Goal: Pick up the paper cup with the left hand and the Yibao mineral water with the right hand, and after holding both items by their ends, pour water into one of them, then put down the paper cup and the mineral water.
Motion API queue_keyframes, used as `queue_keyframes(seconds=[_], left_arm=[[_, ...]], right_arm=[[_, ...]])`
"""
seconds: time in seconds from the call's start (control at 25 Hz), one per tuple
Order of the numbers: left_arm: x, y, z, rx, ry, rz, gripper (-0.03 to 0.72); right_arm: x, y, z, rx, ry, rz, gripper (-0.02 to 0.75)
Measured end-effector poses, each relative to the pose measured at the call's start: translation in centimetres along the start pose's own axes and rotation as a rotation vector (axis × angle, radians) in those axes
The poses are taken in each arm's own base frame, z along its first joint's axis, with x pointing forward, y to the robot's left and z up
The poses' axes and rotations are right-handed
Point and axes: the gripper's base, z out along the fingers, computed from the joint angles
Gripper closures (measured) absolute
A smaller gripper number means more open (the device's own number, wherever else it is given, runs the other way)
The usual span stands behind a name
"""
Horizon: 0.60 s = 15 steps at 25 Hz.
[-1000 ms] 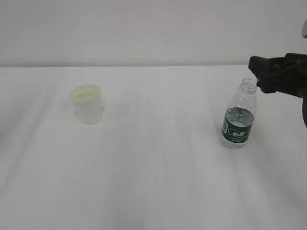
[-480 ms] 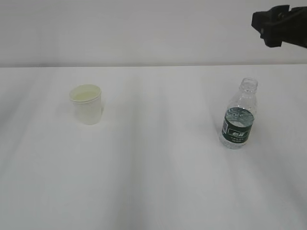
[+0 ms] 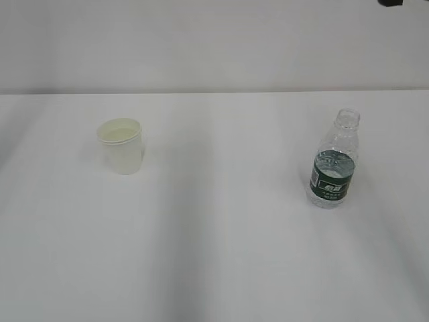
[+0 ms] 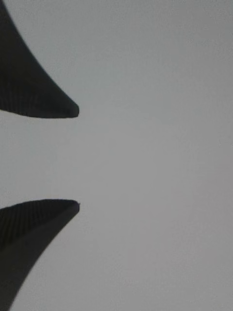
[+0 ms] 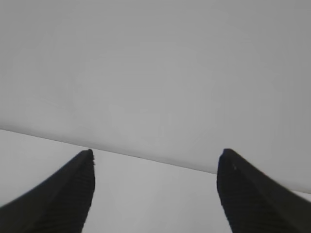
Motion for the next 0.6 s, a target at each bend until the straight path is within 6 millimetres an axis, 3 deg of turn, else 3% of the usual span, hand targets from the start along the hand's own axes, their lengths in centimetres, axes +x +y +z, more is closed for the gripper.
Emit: queue_keyframes(seconds=[0.32, 0.6], left_arm=[[-2.6, -1.0, 0.7, 0.036, -0.097, -0.125, 0.298], [-5.1, -3.7, 2.1, 0.109, -0.089, -0.097, 0.328]], right_arm=[[-3.1, -0.2, -0.5, -0.003, -0.022, -0.018, 0.146], [-5.5, -0.3, -1.2, -0.004, -0.004, -0.052, 0.147]])
